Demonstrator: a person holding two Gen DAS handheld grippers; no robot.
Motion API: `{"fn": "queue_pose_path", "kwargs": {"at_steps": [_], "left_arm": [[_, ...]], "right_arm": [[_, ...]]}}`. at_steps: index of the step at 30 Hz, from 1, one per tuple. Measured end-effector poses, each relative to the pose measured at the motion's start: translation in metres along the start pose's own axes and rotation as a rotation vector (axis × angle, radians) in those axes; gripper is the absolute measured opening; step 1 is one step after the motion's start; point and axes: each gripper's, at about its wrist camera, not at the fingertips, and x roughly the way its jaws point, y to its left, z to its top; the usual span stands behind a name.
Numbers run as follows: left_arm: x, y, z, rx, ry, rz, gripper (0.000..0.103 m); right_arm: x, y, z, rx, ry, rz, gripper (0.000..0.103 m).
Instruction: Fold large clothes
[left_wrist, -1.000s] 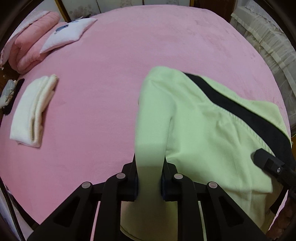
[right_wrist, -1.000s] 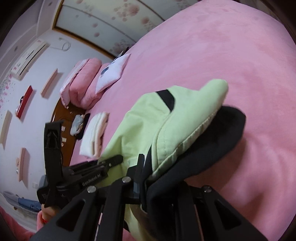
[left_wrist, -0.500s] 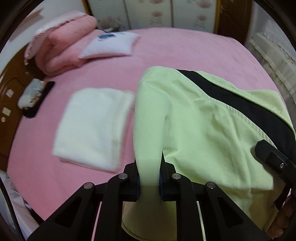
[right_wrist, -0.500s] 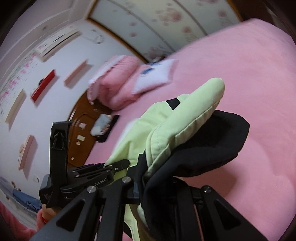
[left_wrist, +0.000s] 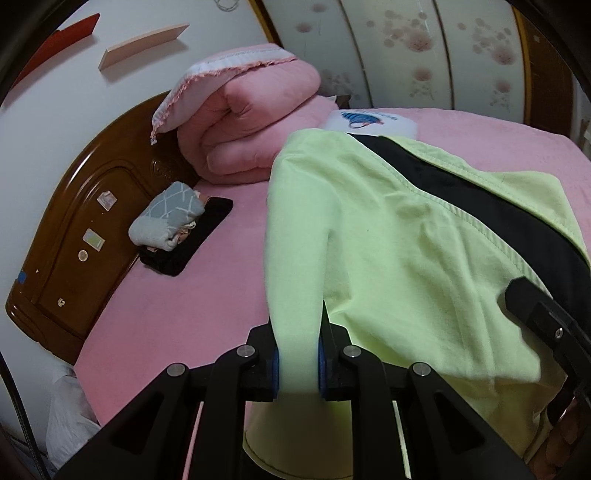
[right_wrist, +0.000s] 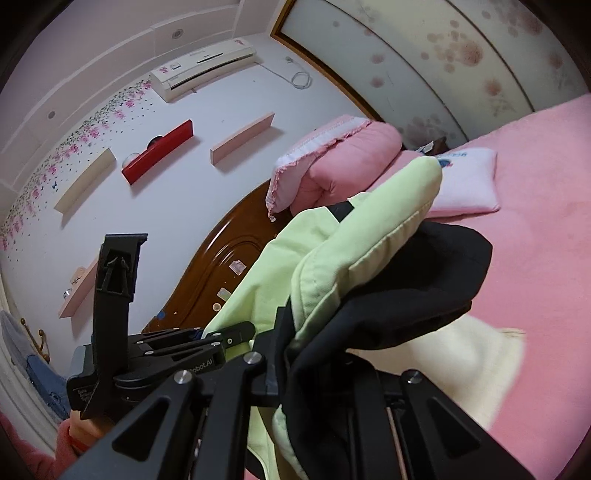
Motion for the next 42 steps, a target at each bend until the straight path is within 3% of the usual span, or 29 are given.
{"fn": "queue_pose_path", "kwargs": {"at_steps": [3,6,8,10,14,22,30,31,32,33,34,35,38,42], "left_arm": [[0.077,0.016,-0.007,-0.011,0.047,-0.049,0.012],[0.135,0.003,-0.026,-0.005,0.14,-0.124,0.012],[0.163,-0.014,-0.037,0.077,0.112,-0.06,0.012],[0.167,-0.035,-0.045,0.178,0.055,0.003,0.018],[0.172,-0.046,-0.048,0.214,0.024,0.021,0.02],[0.152,-0.046,-0.049,0.157,0.056,-0.01,0.02],[0.145,-0.048,-0.047,0.171,0.099,-0.072,0.023],[0.144,-0.048,-0.047,0.17,0.1,-0.07,0.026],[0.143,-0.046,-0.046,0.165,0.104,-0.056,0.03],[0.142,-0.043,-0.046,0.159,0.106,-0.038,0.041],[0.141,-0.038,-0.047,0.152,0.103,-0.022,0.048],[0.141,-0.034,-0.047,0.149,0.1,-0.02,0.049],[0.142,-0.019,-0.058,0.127,0.117,-0.025,0.049],[0.143,0.005,-0.079,0.018,0.154,-0.044,0.049]], "right_arm": [[0.039,-0.022,-0.024,-0.01,0.034,-0.07,0.009],[0.055,-0.061,-0.057,0.039,0.101,-0.167,0.009],[0.056,-0.087,-0.076,0.073,0.119,-0.252,0.009],[0.047,-0.107,-0.085,0.135,0.107,-0.234,0.008],[0.041,-0.126,-0.092,0.108,0.152,-0.277,0.008],[0.038,-0.122,-0.082,0.121,0.18,-0.249,0.006],[0.013,-0.105,-0.073,0.096,0.205,-0.321,0.005],[0.017,-0.111,-0.075,0.088,0.242,-0.371,0.007],[0.021,-0.116,-0.076,0.07,0.276,-0.427,0.016],[0.026,-0.121,-0.077,0.032,0.323,-0.52,0.025],[0.026,-0.122,-0.077,0.012,0.339,-0.556,0.042],[0.024,-0.12,-0.073,-0.008,0.339,-0.573,0.047],[0.008,-0.103,-0.061,-0.075,0.293,-0.615,0.049],[-0.001,-0.075,-0.063,-0.19,0.259,-0.686,0.052]]}}
